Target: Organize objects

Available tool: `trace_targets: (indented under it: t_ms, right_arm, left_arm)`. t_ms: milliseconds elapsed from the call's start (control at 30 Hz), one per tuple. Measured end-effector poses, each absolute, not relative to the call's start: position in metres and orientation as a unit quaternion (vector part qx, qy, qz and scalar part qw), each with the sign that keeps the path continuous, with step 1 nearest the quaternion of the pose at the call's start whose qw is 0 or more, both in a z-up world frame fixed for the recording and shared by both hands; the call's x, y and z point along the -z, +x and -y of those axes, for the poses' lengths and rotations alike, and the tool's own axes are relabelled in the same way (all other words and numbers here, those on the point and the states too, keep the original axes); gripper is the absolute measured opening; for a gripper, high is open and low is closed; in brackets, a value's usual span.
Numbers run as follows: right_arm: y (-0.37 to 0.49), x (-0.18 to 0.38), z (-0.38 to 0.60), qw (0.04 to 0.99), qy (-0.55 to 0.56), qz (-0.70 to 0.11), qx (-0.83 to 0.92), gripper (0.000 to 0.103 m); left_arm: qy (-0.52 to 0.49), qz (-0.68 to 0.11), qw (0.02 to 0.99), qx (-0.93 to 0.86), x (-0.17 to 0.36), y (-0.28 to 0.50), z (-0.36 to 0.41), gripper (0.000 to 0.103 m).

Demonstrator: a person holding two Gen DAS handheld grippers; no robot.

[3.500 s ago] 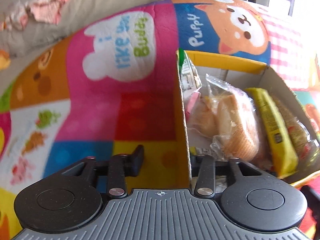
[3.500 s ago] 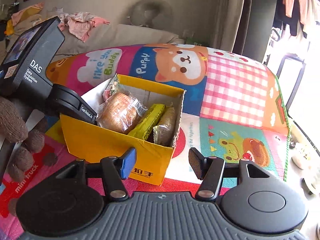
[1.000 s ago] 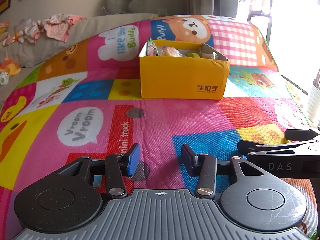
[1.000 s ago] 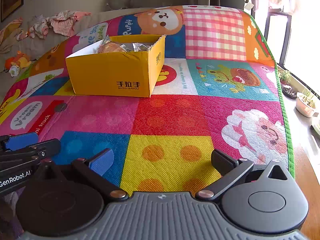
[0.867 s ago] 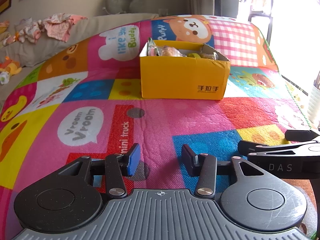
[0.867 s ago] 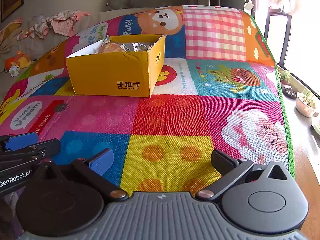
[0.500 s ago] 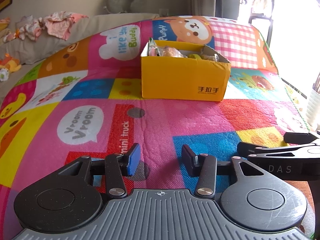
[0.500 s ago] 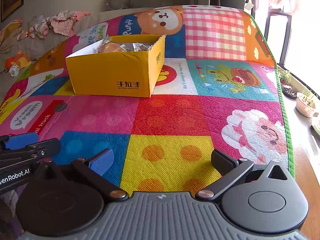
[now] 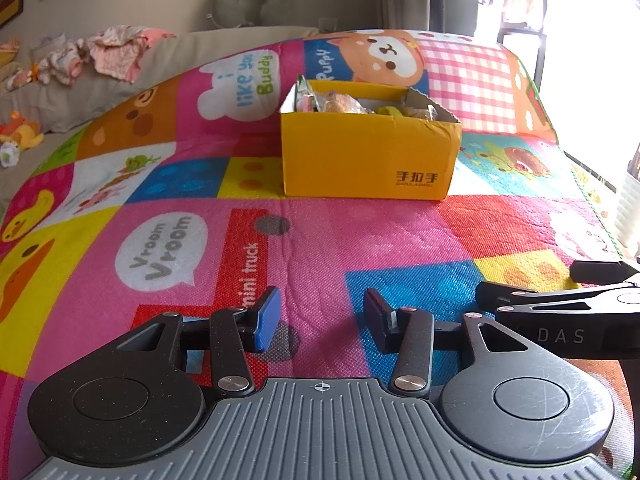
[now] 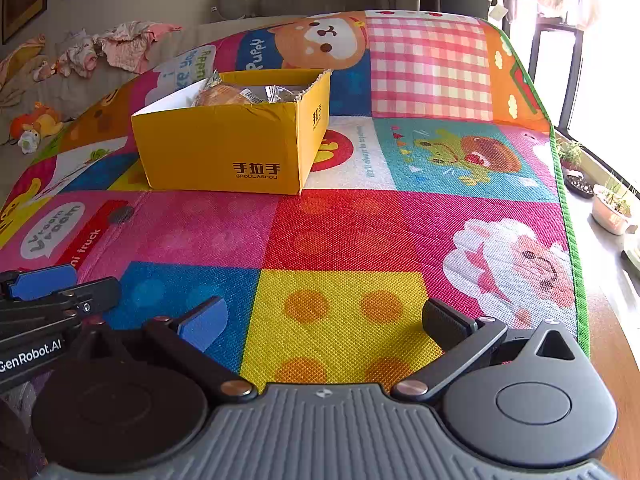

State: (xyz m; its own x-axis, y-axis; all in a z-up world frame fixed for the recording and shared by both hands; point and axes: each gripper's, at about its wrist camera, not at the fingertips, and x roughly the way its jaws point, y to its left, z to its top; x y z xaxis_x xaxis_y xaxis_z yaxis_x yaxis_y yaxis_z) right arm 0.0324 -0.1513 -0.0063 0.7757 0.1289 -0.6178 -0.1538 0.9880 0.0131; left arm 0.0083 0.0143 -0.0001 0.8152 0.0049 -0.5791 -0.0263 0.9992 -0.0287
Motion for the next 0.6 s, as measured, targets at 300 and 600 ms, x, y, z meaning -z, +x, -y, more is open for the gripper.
trace_targets:
  t_ms: [300, 600]
  right_arm:
    - [0.0323, 0.0063, 0.1512, 0.942, -0.019, -0.326, -0.075, 0.103]
    - [0.0322, 0.0063, 0.1511, 0.942, -0.019, -0.326, -0.075, 0.103]
  left_arm:
    - [-0.017, -0.304, 0.953, -0.008, -0.0001, 0.0078, -0.0143, 0.05]
    - [-0.02, -0.304, 0.953, -0.007, -0.0003, 0.0078, -0.016, 0.05]
